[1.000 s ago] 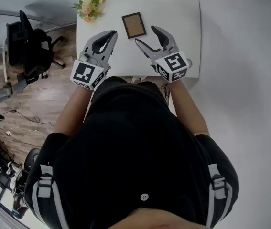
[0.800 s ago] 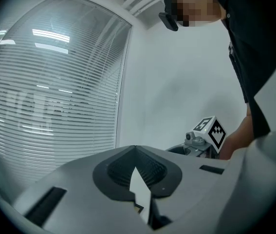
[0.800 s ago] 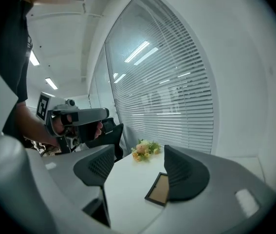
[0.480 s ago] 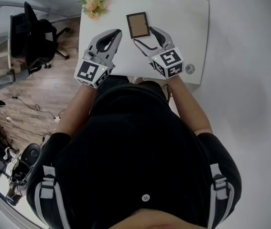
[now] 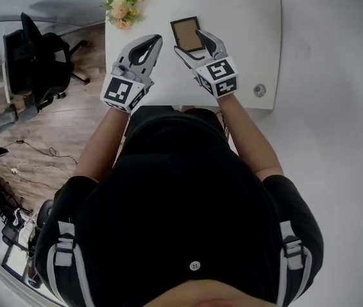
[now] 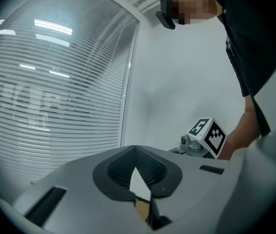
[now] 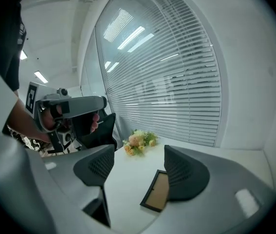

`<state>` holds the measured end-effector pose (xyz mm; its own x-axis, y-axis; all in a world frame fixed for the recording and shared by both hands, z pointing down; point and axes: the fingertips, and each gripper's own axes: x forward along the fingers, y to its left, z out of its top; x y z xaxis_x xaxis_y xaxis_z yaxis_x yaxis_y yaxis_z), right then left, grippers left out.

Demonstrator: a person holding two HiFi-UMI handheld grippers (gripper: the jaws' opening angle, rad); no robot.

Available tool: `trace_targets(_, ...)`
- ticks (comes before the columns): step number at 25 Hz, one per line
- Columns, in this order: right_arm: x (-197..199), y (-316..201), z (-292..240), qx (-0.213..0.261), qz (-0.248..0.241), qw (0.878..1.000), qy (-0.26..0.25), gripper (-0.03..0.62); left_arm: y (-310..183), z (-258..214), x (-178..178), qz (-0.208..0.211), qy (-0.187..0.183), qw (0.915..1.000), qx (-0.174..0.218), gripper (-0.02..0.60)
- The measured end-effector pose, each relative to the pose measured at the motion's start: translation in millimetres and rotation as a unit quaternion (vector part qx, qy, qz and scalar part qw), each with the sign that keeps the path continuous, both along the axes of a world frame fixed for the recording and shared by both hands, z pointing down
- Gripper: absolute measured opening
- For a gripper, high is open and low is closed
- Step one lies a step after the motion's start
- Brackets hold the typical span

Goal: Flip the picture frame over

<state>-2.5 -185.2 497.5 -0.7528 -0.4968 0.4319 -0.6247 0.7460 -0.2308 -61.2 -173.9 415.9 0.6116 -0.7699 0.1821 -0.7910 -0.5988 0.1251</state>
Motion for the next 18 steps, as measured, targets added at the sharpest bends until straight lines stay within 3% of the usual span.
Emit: trace_targets(18, -30.9, -40.5, 111.2, -0.056, 0.124, 0.986, 0.098, 0.307, -37.7, 83.1, -29.6, 0.031, 0.019, 0.9988, -0.034, 0.005)
